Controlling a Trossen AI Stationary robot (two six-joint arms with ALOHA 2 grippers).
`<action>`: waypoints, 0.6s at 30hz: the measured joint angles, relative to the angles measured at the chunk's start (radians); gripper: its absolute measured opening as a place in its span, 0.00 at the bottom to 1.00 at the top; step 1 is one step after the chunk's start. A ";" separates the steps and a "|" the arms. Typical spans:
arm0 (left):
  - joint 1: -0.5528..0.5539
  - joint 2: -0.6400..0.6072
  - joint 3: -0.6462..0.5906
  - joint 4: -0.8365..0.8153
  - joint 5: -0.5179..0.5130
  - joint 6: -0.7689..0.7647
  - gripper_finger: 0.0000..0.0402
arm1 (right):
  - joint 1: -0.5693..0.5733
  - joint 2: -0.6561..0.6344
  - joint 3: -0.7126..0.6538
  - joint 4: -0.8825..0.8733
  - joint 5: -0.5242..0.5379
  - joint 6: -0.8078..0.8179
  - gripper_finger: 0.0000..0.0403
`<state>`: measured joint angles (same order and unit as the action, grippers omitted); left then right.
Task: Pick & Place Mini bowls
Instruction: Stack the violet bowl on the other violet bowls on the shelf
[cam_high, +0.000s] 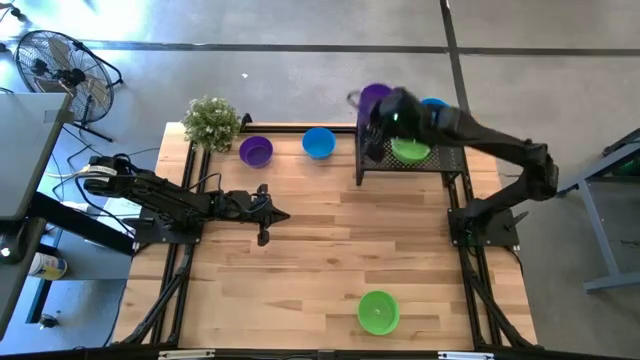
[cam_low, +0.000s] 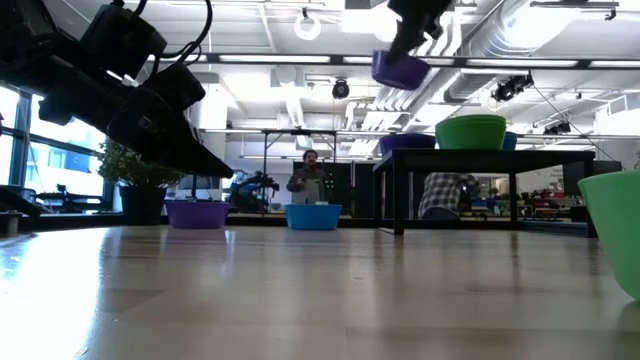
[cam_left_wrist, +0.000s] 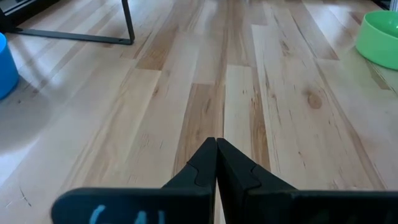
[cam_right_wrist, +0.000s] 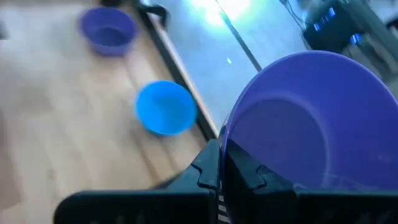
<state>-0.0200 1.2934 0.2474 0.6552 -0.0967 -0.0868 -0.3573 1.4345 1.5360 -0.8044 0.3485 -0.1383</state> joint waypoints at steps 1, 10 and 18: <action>0.000 0.000 0.000 0.000 0.000 0.001 0.00 | -0.036 0.000 0.000 -0.003 -0.018 -0.001 0.00; 0.000 0.000 0.000 0.001 -0.001 0.003 0.00 | -0.193 0.064 0.000 -0.047 -0.146 -0.020 0.00; 0.000 0.000 0.000 0.001 -0.001 0.003 0.00 | -0.251 0.162 -0.001 -0.074 -0.208 -0.028 0.00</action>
<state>-0.0200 1.2934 0.2474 0.6558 -0.0975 -0.0834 -0.6080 1.5966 1.5349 -0.8783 0.1401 -0.1663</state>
